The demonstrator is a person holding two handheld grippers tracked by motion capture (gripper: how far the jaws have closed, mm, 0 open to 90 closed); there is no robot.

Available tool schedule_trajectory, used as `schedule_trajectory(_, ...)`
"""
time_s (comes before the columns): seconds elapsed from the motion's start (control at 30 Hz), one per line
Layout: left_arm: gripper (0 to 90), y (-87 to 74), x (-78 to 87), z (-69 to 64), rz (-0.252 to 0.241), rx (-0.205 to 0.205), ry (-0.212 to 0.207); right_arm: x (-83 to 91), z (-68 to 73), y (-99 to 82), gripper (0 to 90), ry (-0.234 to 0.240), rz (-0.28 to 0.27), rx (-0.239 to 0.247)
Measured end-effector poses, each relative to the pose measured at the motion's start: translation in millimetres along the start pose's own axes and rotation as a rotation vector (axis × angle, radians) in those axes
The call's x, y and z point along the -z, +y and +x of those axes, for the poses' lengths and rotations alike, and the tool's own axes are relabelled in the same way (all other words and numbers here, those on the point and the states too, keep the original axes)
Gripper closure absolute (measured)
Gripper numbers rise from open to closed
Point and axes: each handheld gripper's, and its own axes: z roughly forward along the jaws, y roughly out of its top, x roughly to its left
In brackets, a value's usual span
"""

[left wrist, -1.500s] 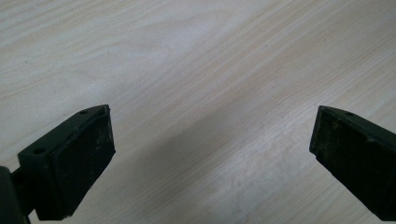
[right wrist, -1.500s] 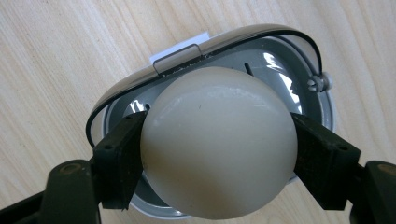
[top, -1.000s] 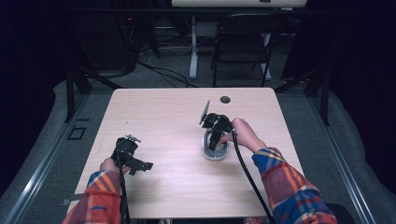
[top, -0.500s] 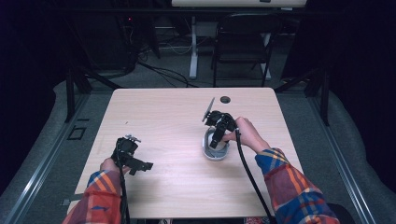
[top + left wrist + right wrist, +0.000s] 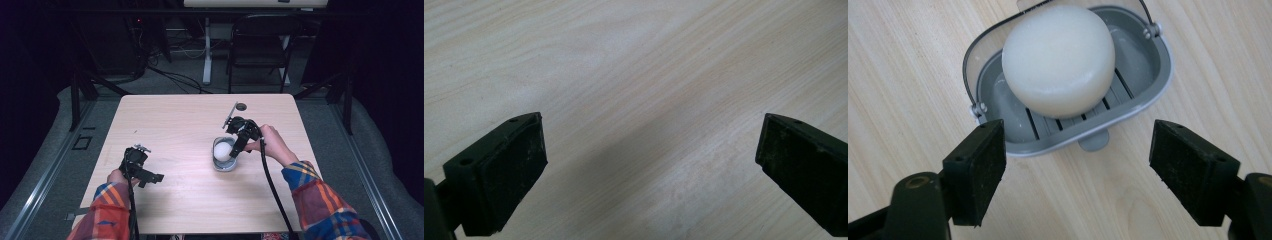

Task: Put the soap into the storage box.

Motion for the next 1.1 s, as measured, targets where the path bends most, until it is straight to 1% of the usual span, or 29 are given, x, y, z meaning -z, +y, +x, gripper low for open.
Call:
schedule_trajectory(0.13,0.0,-0.1,0.0,0.2,-0.002,0.001,0.001,7.2,-3.0,-9.2,18.0,-0.009,-0.003,-0.007)
schedule_trajectory(0.17,0.0,-0.1,0.0,0.2,-0.002,0.001,0.001,9.0,-3.3,-11.9,15.9,-0.013,-0.007,-0.014)
schedule_trajectory(0.33,0.0,-0.1,0.2,0.1,-0.003,0.001,0.001,19.6,-3.9,-27.0,12.1,-0.048,-0.009,-0.021)
schedule_trajectory(0.37,0.0,-0.1,0.2,0.0,-0.003,0.001,0.001,20.5,-2.9,-30.7,10.8,-0.06,-0.019,-0.029)
schedule_trajectory(0.43,0.0,-0.1,0.3,-0.1,-0.003,0.002,0.003,24.6,-2.5,-37.1,8.5,-0.074,-0.009,-0.024)
schedule_trajectory(0.6,0.0,0.0,0.2,-0.4,-0.003,0.002,0.003,32.1,-1.0,-54.8,4.1,-0.099,-0.013,-0.037)
schedule_trajectory(0.67,0.0,0.0,0.2,-0.4,-0.003,0.002,0.004,34.8,-0.2,-61.8,3.2,-0.105,-0.02,-0.044)
schedule_trajectory(0.7,0.0,0.0,0.3,-0.4,-0.002,0.001,0.004,36.9,0.0,-64.8,3.0,-0.116,-0.01,-0.041)
schedule_trajectory(0.77,0.0,0.0,0.2,-0.5,-0.002,0.001,0.004,38.6,0.6,-71.6,2.3,-0.115,-0.021,-0.051)
schedule_trajectory(0.87,0.0,-0.1,0.3,-0.5,-0.002,0.001,0.004,41.9,0.0,-80.8,0.8,-0.13,-0.01,-0.055)
schedule_trajectory(0.97,0.0,0.1,0.3,-0.6,0.002,-0.001,0.002,43.4,-0.7,-90.6,0.2,-0.138,-0.022,-0.071)
schedule_trajectory(1.03,0.0,0.0,0.2,-0.6,-0.001,-0.001,0.004,45.4,-1.3,-96.2,0.0,-0.151,-0.012,-0.075)
schedule_trajectory(1.07,0.0,-0.1,0.2,-0.7,0.0,0.002,0.003,44.3,-1.3,-99.7,0.0,-0.144,-0.026,-0.088)
schedule_trajectory(1.1,0.0,-0.1,0.2,-0.5,0.0,0.0,0.003,44.4,-1.2,-102.6,0.0,-0.143,-0.03,-0.094)
